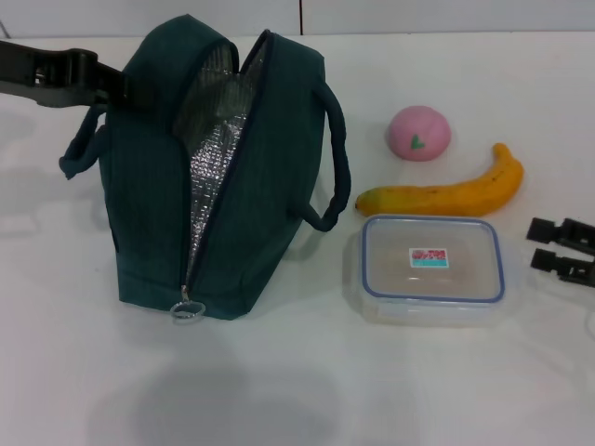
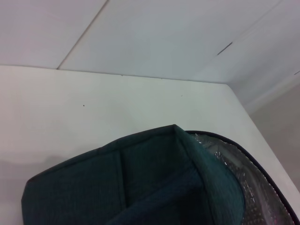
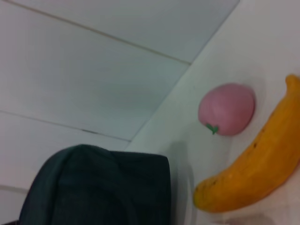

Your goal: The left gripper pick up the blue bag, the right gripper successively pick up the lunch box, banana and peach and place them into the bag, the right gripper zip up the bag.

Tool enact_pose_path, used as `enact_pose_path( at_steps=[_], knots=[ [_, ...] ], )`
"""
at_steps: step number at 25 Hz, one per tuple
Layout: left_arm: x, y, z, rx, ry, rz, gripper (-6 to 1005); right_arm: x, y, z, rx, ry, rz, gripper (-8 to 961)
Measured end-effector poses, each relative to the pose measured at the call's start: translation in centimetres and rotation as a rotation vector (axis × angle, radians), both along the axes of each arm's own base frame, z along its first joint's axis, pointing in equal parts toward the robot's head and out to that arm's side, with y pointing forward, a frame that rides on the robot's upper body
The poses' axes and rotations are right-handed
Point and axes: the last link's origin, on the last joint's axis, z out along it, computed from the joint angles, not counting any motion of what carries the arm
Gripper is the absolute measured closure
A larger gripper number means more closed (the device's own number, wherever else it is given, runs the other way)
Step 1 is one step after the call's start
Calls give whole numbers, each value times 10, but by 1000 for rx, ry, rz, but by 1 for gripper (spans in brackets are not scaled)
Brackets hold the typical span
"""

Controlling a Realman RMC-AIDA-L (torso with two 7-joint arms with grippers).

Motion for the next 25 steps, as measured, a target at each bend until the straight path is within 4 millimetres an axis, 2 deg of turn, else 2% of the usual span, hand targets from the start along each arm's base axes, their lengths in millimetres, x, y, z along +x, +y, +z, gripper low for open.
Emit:
enact_pose_path(
  at_steps=[8, 25],
  knots=[
    [0, 0, -1, -1, 0, -5, 962, -6, 2, -17, -44, -17, 5, 85],
    [-1, -1, 0, 5, 2, -10, 962, -19, 4, -30, -78, -7, 44, 84]
  ],
)
